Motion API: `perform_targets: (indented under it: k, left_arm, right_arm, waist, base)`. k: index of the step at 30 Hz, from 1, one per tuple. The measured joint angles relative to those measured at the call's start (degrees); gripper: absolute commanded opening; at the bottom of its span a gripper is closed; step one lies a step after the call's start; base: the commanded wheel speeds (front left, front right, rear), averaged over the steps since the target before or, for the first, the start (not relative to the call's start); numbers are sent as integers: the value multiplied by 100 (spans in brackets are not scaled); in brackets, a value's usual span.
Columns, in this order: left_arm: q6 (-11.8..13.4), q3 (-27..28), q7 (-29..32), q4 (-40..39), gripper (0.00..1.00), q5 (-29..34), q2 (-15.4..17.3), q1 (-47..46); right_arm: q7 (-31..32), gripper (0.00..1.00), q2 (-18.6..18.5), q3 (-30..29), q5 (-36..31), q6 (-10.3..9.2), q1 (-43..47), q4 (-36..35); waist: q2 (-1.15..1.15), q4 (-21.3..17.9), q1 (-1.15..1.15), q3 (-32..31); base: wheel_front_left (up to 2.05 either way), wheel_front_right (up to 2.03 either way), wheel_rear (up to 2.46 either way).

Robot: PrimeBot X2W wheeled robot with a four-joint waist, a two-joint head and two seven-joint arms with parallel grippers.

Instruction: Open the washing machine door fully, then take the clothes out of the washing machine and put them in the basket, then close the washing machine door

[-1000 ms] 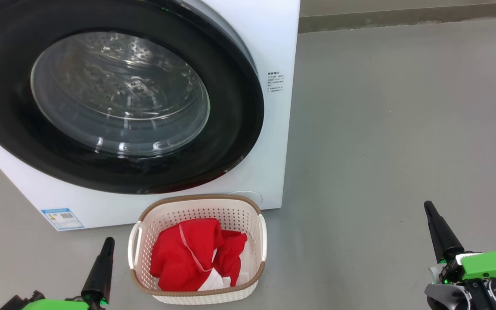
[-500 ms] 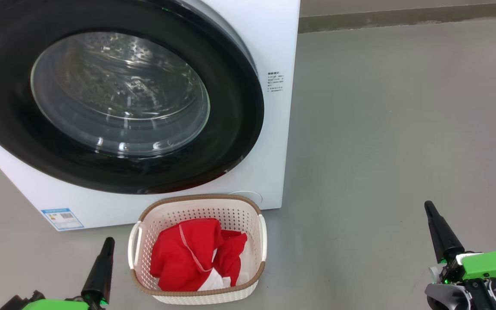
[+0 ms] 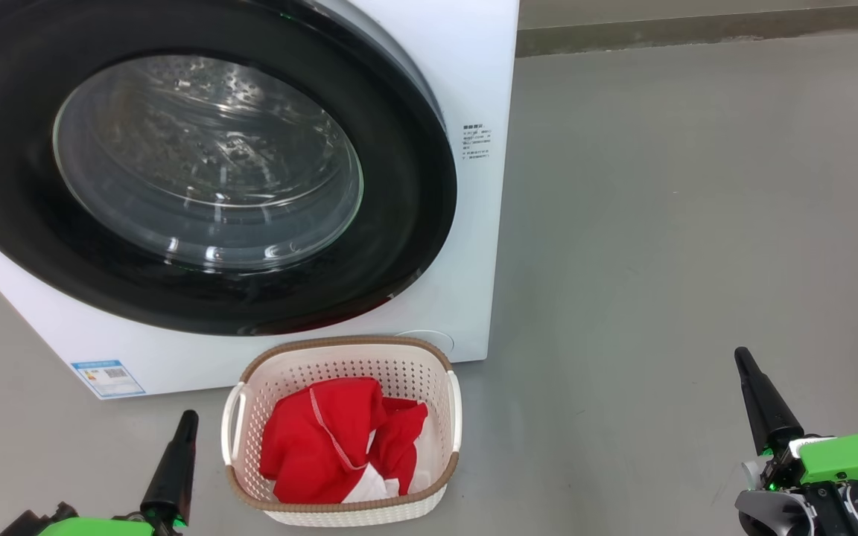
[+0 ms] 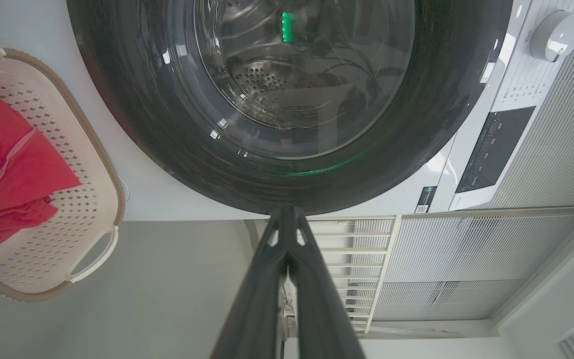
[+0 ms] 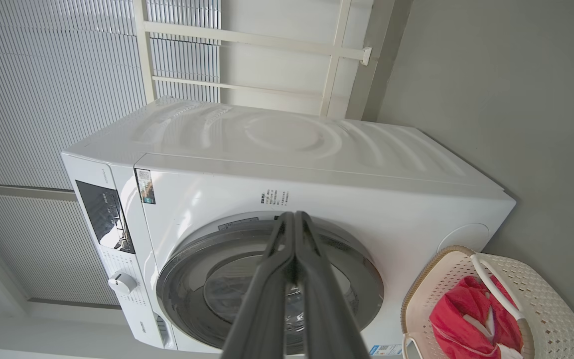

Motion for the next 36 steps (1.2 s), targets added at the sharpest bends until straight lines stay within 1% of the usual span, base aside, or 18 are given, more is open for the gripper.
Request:
perform_targets:
  k: [36]
  left_arm:
    - [0,0,0,0,0,0,0,0]
  right_arm:
    - [1,0,2,-13,-1,0,0,0]
  waist:
    - [0,0,0,0]
  base:
    - [0,0,0]
